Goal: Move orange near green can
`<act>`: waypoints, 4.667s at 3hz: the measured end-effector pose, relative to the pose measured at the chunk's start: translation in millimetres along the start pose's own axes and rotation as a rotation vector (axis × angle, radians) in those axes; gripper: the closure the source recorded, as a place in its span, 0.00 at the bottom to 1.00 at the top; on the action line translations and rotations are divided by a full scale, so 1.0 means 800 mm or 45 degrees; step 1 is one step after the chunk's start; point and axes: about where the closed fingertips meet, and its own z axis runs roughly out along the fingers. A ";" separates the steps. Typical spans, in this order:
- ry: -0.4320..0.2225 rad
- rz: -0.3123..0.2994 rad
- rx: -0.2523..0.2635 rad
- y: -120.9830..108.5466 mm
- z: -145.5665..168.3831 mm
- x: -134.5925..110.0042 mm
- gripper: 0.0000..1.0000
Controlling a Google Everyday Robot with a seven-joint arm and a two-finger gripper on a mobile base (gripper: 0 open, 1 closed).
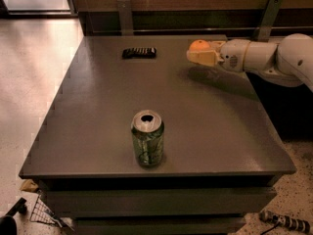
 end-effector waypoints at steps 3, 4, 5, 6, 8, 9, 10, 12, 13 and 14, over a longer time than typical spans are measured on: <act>-0.061 -0.075 -0.166 0.138 -0.131 -0.073 1.00; -0.062 -0.066 -0.234 0.199 -0.156 -0.036 1.00; -0.017 -0.056 -0.320 0.256 -0.168 0.003 1.00; 0.035 -0.059 -0.376 0.298 -0.170 0.041 1.00; 0.169 -0.047 -0.424 0.342 -0.150 0.120 1.00; 0.171 -0.048 -0.429 0.344 -0.149 0.120 0.84; 0.172 -0.050 -0.433 0.346 -0.147 0.120 0.62; 0.174 -0.054 -0.442 0.349 -0.144 0.119 0.07; 0.175 -0.056 -0.445 0.351 -0.143 0.118 0.00; 0.175 -0.056 -0.445 0.351 -0.143 0.118 0.00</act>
Offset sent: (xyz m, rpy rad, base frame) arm -0.1556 -0.0269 0.1011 0.0401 -0.0509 0.1514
